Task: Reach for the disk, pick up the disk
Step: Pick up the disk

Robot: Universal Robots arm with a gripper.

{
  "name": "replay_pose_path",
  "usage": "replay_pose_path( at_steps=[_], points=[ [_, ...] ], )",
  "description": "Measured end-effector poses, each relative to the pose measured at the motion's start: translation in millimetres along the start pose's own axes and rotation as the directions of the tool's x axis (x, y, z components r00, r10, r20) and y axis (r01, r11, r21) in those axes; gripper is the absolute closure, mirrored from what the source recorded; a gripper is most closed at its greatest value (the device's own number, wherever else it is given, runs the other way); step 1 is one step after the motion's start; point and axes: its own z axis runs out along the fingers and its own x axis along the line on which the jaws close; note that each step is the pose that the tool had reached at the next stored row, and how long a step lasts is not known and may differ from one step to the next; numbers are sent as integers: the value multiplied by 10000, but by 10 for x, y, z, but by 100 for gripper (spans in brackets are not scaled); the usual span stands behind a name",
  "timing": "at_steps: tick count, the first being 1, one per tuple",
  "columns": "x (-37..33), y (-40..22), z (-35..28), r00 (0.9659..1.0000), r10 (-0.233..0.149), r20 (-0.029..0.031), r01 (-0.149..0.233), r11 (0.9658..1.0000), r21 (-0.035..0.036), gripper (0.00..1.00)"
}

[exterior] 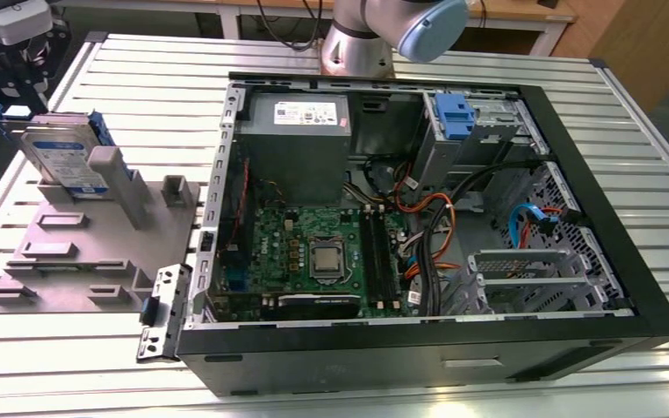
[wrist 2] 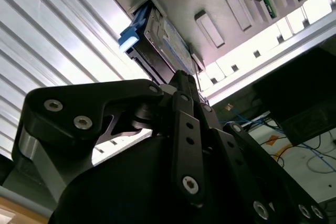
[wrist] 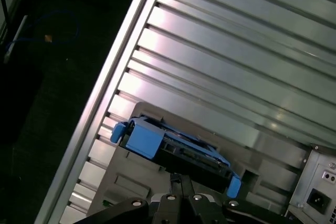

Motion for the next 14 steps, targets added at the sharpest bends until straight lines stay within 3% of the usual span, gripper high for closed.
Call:
replay_pose_path(
  at_steps=[4, 14],
  points=[
    [0, 0, 0, 9993, -372, -14, 372, 9993, 9, 89],
    [0, 0, 0, 9989, -463, -17, 463, 9989, 12, 89]
  ],
)
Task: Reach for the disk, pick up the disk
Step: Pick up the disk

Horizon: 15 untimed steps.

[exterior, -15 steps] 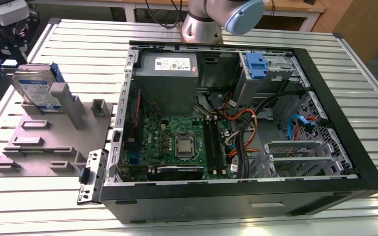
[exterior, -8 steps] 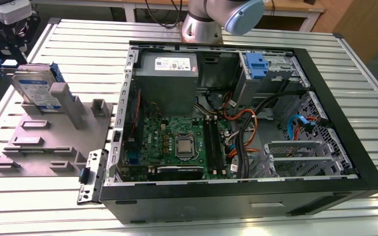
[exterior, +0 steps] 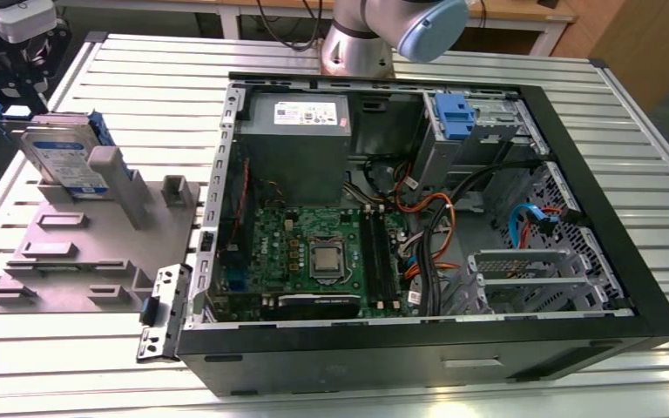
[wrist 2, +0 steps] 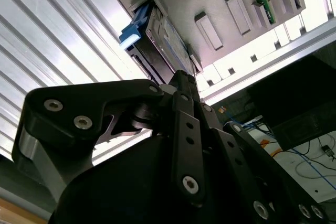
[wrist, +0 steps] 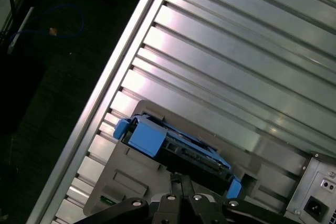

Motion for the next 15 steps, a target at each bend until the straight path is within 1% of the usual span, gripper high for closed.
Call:
replay_pose_path(
  at_steps=[4, 6, 8, 9, 12, 14, 15],
  points=[
    [-2, 2, 7, 10000, 0, -4, 0, 10000, 9, 89],
    [-2, 6, 27, 10000, -38, 15, 38, 10000, -22, 89],
    [-2, 5, 34, 9993, -364, 2, 364, 9993, -20, 89],
    [-2, 5, 38, 9985, -553, -4, 553, 9985, -15, 89],
    [-3, 4, 47, 9940, -1090, -23, 1090, 9940, -3, 89],
    [-2, 5, 54, 9895, -1446, -37, 1446, 9895, 5, 89],
    [-3, 4, 56, 9867, -1625, -44, 1625, 9867, 9, 89]
  ],
)
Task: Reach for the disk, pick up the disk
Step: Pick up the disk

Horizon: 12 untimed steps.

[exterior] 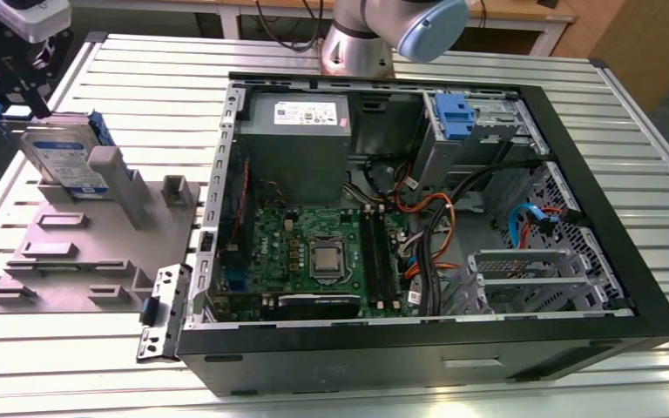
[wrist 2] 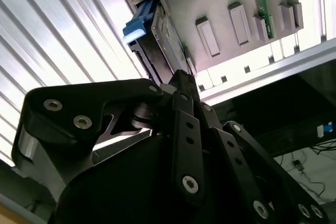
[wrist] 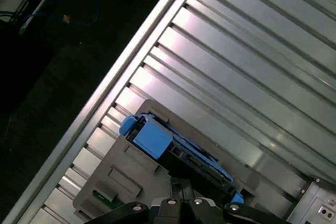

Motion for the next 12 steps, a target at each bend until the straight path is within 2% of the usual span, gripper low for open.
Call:
replay_pose_path(
  at_steps=[2, 5, 8, 12],
  points=[
    [0, 0, 6, 9993, -374, -15, 374, 9993, 9, 89],
    [0, -1, 12, 9959, -908, -36, 908, 9959, 21, 89],
    [0, -1, 15, 9893, -1456, -59, 1456, 9893, 31, 89],
    [0, -1, 16, 9778, -2094, -82, 2094, 9778, 39, 89]
  ],
)
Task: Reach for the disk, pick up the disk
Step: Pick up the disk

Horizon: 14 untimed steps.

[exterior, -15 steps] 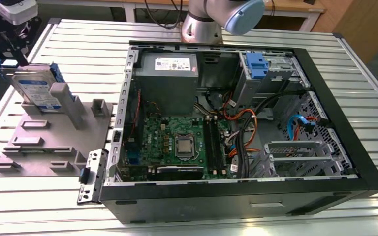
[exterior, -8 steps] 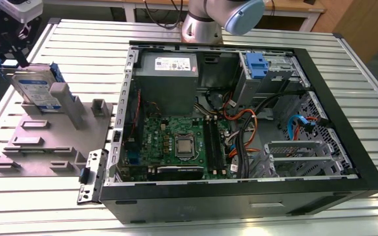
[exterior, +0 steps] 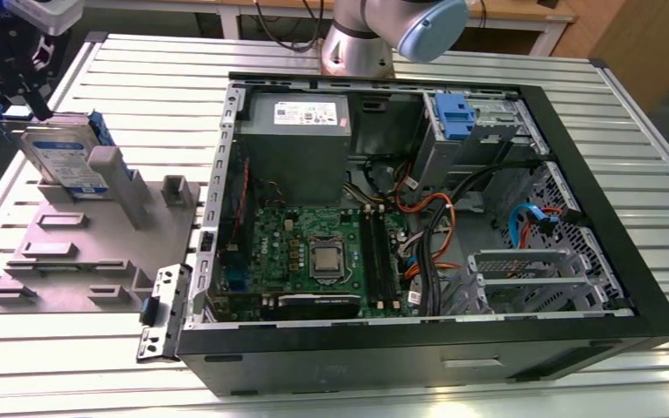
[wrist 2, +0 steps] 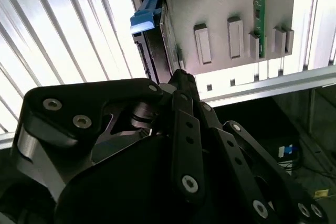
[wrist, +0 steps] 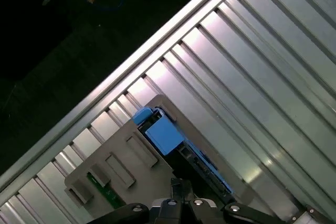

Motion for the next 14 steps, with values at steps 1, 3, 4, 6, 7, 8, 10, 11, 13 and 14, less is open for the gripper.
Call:
replay_pose_path(
  at_steps=[1, 3, 4, 6, 7, 8, 10, 11, 13, 14],
  points=[
    [0, 0, 0, 9999, -162, -5, 162, 9999, 2, 89],
    [0, 0, 0, 9990, -448, -13, 448, 9990, 6, 89],
    [0, 0, 0, 9983, -590, -17, 590, 9983, 7, 89],
    [0, 0, 0, 9962, -874, -26, 874, 9962, 11, 89],
    [0, 0, 0, 9948, -1016, -30, 1016, 9948, 13, 89],
    [0, 0, 0, 9933, -1157, -34, 1157, 9933, 14, 89],
    [0, 0, 0, 9894, -1450, -44, 1450, 9894, 18, 89],
    [0, 0, 0, 9872, -1592, -48, 1592, 9872, 19, 89],
    [0, 0, 0, 9823, -1873, -55, 1873, 9823, 21, 89],
    [0, 0, 0, 9796, -2011, -57, 2011, 9796, 21, 89]
  ],
)
